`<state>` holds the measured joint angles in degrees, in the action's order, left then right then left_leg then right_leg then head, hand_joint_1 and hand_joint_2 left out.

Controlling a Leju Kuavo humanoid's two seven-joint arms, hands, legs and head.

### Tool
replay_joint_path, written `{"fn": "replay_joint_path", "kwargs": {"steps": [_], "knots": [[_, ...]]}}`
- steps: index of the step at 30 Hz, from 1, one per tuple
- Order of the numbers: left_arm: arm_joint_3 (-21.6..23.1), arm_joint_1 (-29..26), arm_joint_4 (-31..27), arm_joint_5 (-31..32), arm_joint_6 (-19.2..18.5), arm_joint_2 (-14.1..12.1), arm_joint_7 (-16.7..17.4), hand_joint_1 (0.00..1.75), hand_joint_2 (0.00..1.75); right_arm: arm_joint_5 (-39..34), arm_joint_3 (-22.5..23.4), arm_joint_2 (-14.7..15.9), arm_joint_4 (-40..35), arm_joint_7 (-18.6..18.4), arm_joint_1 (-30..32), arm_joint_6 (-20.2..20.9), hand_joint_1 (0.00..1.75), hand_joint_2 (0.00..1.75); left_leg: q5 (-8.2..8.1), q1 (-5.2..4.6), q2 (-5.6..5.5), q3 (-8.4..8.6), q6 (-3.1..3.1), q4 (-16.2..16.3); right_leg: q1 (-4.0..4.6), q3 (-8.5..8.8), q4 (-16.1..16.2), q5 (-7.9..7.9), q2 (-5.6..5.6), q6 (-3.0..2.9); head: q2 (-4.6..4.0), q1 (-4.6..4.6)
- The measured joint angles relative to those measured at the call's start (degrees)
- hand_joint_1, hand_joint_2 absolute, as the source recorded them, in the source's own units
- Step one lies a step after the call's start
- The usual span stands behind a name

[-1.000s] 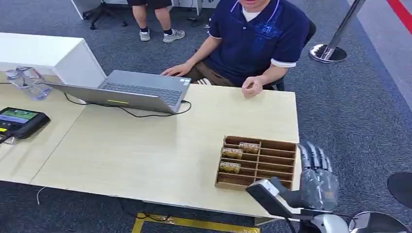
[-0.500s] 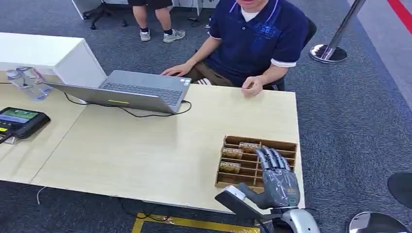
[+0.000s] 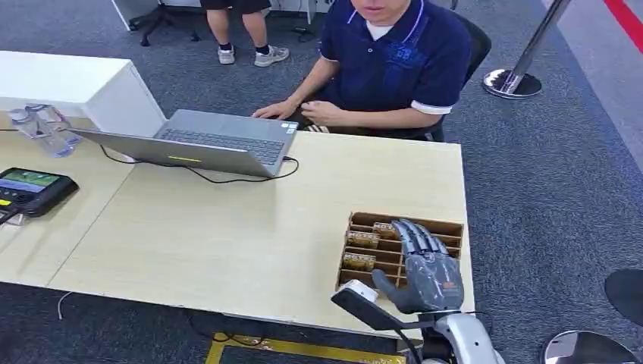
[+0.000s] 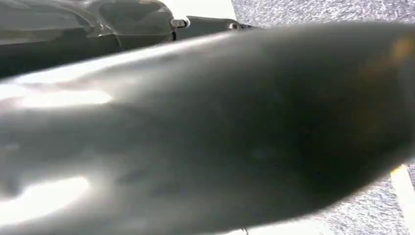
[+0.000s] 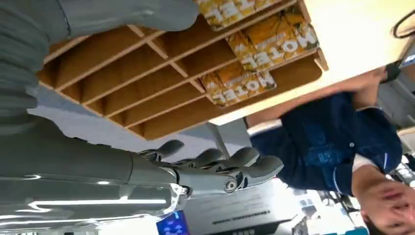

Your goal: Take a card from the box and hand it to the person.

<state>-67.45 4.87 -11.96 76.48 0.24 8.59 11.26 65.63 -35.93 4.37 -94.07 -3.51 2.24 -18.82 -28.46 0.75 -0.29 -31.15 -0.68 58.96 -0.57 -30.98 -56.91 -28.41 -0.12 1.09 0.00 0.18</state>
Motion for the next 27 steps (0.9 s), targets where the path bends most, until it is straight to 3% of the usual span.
{"fn": "replay_joint_path", "kwargs": {"steps": [1, 2, 7, 21, 27], "knots": [[0.0, 0.0, 0.0, 0.0, 0.0, 0.0, 0.1, 0.0, 0.0, 0.9, 0.0, 0.0, 0.0, -1.0, -0.2, 0.6, 1.62, 1.75, 0.0, 0.0, 0.0, 0.0, 0.0, 0.0, 0.0, 0.0, 0.0, 0.0, 0.0, 0.0, 0.0, -0.02], [0.0, 0.0, 0.0, 0.1, 0.0, 0.0, 0.2, 0.0, 0.0, 1.7, 0.0, 0.0, 0.0, -1.9, -0.4, 1.5, 1.68, 1.75, 0.0, 0.0, 0.0, 0.0, 0.0, 0.0, 0.0, 0.0, 0.0, 0.0, 0.0, 0.0, 0.0, 0.0], [0.0, 0.0, 0.0, 0.4, 0.0, 0.0, 0.6, 0.0, 0.0, 6.1, 0.0, 0.1, 0.0, -6.2, -1.1, 6.1, 1.73, 1.75, 0.0, 0.0, 0.0, 0.0, 0.0, 0.0, 0.0, 0.0, 0.0, 0.0, 0.0, 0.0, 0.0, 0.0], [0.0, 0.0, 0.0, 1.2, -0.7, 0.3, 0.6, 0.0, 0.0, 9.7, -1.3, 1.8, -1.2, -9.3, -2.4, 8.3, 1.75, 1.75, 0.0, 0.0, 0.0, 0.01, 0.0, 0.0, 0.0, 0.0, 0.0, 0.0, 0.0, 0.0, 0.0, -0.02], [0.4, 0.0, 0.0, 3.3, -1.8, 0.3, 0.5, 0.0, 0.0, 18.6, -3.3, 4.0, -3.1, -11.3, -2.7, 13.2, 1.75, 1.75, 0.0, 0.0, 0.0, 0.02, 0.0, 0.0, 0.0, 0.0, 0.0, 0.0, 0.0, 0.0, 0.0, 0.0]]}}
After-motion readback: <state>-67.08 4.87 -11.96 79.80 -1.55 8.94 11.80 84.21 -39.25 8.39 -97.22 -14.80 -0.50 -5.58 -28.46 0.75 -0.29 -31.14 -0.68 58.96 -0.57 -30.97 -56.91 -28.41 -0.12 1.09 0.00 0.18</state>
